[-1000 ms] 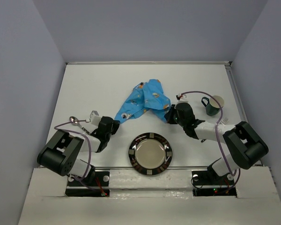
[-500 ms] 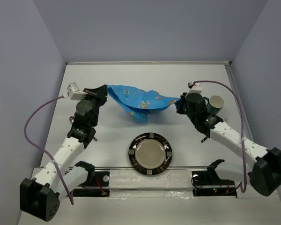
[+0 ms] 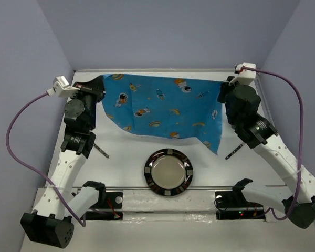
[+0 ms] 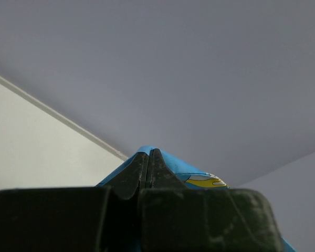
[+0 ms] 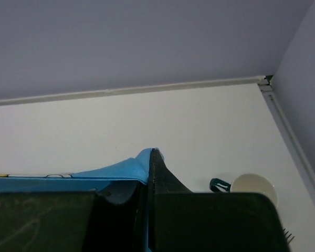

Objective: Set the dinner table for one person

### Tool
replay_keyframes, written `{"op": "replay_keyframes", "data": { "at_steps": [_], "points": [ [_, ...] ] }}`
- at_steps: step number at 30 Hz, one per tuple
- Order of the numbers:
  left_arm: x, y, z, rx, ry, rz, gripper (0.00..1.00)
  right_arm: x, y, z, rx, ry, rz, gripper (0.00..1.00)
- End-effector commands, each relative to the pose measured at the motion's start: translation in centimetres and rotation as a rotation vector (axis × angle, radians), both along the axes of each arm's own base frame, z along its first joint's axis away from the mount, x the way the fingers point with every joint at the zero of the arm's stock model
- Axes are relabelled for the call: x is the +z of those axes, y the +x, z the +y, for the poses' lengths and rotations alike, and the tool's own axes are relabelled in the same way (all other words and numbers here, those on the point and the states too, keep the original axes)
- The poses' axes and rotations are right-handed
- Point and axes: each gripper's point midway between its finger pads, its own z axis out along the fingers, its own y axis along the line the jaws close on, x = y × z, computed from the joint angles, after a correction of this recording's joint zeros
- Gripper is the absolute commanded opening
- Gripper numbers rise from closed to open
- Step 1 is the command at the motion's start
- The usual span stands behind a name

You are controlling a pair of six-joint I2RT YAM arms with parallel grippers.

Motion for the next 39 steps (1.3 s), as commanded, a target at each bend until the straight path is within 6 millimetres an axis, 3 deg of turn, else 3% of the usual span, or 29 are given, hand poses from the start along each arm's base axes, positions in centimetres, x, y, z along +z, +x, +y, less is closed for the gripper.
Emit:
{"op": "replay_keyframes", "data": {
  "at_steps": [1, 2, 3, 6, 7, 10, 11, 13, 14, 16, 18, 20, 21, 22, 23, 25, 26, 28, 29, 30, 32, 33, 34, 36, 37, 39],
  "points": [
    [0.5, 1.9, 1.4, 0.035, 0.036, -0.003, 0.0, 1.6, 2.4, -0.6, -0.066, -0.15, -0.021, 0.0],
    [0.1, 3.2, 1.4, 0.024, 0.038, 0.012, 0.0, 0.6, 3.8, 0.4, -0.047, -0.195, 0.004, 0.0],
    [0.0, 4.0, 1.9, 0.034, 0.042, 0.019, 0.0, 1.4, 4.9, 0.0, -0.061, -0.193, -0.017, 0.0],
    [-0.3, 7.0, 1.6, -0.001, 0.048, 0.046, 0.0, 0.6, 8.3, 0.7, -0.036, -0.231, 0.006, 0.0],
    [0.0, 8.3, 1.6, -0.007, 0.048, 0.047, 0.0, 2.2, 9.2, 0.0, -0.055, -0.228, -0.02, 0.0],
    [0.9, 10.5, 1.6, -0.027, 0.05, 0.038, 0.0, 3.0, 11.7, 0.3, -0.058, -0.259, -0.023, 0.0],
    [3.0, 10.5, 1.7, -0.035, 0.051, -0.003, 0.0, 5.5, 11.9, -0.3, -0.078, -0.27, -0.064, 0.0],
    [4.6, 10.7, 2.0, -0.034, 0.054, -0.034, 0.0, 7.0, 12.4, -0.2, -0.082, -0.286, -0.089, 0.0],
    [6.0, 10.2, 2.1, -0.052, 0.058, -0.064, 0.0, 8.8, 12.1, -0.4, -0.09, -0.291, -0.119, 0.0],
    [6.1, 9.9, 2.4, -0.053, 0.059, -0.067, 0.0, 9.6, 12.0, -0.8, -0.091, -0.286, -0.135, 0.0],
    [4.9, 9.0, 2.3, -0.06, 0.053, -0.063, 0.0, 9.8, 11.4, -0.5, -0.06, -0.265, -0.15, 0.0],
    [1.5, 8.2, 3.7, -0.032, 0.049, -0.016, 0.0, 7.6, 10.7, -0.3, -0.034, -0.235, -0.117, 0.0],
    [0.2, 7.9, 3.8, -0.032, 0.044, -0.009, 0.0, 3.8, 10.8, 0.0, -0.011, -0.25, -0.051, 0.0],
    [-1.4, 7.7, 3.7, -0.039, 0.041, 0.009, 0.0, 1.7, 10.6, 0.1, -0.005, -0.244, -0.016, 0.0],
    [-5.3, 7.1, 3.6, -0.051, 0.023, 0.051, 0.0, 0.1, 10.2, 0.2, 0.0, -0.209, 0.003, 0.0],
    [-9.6, 6.4, 3.6, -0.059, -0.025, 0.098, 0.0, -5.2, 9.9, 0.3, 0.009, -0.195, 0.098, 0.0],
    [-14.1, 5.5, 3.4, -0.074, -0.072, 0.15, 0.0, -10.3, 9.3, 0.4, 0.012, -0.171, 0.191, 0.0],
    [-18.2, 4.5, 3.5, -0.071, -0.121, 0.208, 0.0, -15.0, 8.3, 0.8, 0.027, -0.118, 0.271, 0.0],
    [-21.7, 3.4, 3.4, -0.069, -0.138, 0.259, 0.0, -19.0, 6.9, 0.9, 0.031, -0.078, 0.348, 0.02],
    [-23.2, 2.8, 3.4, -0.062, -0.155, 0.284, 0.0, -20.7, 6.1, 1.2, 0.056, -0.056, 0.382, 0.05],
    [-26.6, 1.1, 3.3, -0.058, -0.184, 0.344, 0.0, -22.6, 4.6, 1.1, 0.056, -0.007, 0.406, 0.24],
    [-27.4, 0.7, 3.4, -0.053, -0.185, 0.355, 0.0, -24.9, 3.2, 1.0, 0.061, 0.013, 0.455, 0.3],
    [-28.0, 0.3, 3.4, -0.049, -0.192, 0.365, 0.02, -25.0, 2.5, 0.9, 0.064, 0.032, 0.458, 0.39],
    [-29.1, -0.8, 3.3, -0.056, -0.201, 0.373, 0.17, -25.8, 1.3, 0.9, 0.069, 0.072, 0.48, 0.52],
    [-28.7, -1.1, 3.2, -0.062, -0.202, 0.358, 0.38, -26.7, 0.3, 0.9, 0.08, 0.075, 0.51, 0.6],
    [-28.9, -1.7, 3.3, -0.051, -0.202, 0.366, 0.58, -25.7, -0.5, 0.9, 0.088, 0.107, 0.491, 0.67]
  ]
}}
